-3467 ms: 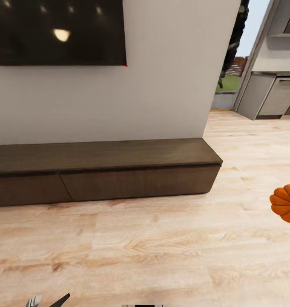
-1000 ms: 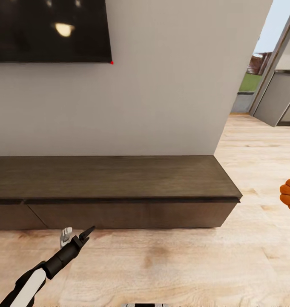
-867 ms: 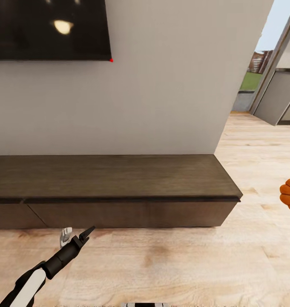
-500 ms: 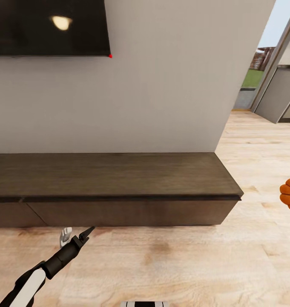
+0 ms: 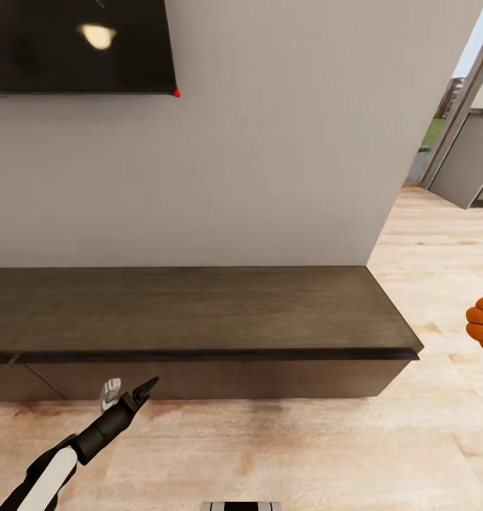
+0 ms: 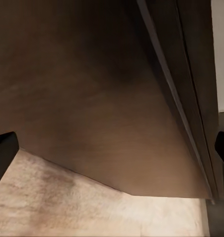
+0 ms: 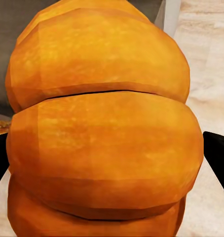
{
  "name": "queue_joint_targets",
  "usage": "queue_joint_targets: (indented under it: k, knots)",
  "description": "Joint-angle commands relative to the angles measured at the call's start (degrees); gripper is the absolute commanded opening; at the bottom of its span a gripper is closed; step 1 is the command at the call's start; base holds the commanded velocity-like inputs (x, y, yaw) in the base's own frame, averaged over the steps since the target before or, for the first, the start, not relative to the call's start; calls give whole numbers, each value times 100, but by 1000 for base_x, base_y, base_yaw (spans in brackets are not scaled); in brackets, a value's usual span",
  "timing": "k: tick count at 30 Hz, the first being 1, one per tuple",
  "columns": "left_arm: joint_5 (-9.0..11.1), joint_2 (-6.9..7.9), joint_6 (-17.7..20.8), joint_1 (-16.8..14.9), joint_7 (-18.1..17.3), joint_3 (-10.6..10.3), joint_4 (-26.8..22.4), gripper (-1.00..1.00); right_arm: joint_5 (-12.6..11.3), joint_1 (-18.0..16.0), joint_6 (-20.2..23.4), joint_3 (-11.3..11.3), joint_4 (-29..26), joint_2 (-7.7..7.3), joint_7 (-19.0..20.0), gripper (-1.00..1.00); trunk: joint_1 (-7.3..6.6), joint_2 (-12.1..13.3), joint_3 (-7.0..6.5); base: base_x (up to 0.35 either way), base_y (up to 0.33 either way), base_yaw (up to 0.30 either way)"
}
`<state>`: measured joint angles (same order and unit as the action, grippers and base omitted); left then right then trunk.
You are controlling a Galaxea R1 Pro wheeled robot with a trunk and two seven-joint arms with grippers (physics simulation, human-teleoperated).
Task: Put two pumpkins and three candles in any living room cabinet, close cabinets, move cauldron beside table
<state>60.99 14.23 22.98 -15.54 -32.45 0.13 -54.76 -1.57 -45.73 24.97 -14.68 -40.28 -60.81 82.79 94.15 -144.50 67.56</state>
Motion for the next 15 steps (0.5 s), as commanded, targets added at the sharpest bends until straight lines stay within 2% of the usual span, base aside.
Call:
queue_joint_targets:
  k: [1,15]
  knots:
    - [54,4,48,-2,-1,-1,0,100,-16,-6,60,0,3,-1,18,-100,0,-2,5,55,0,0]
    - [54,18,49,-2,-15,-6,-23,100,-18,-6,60,-6,6,-5,18,-100,0,-2,5,10,0,0]
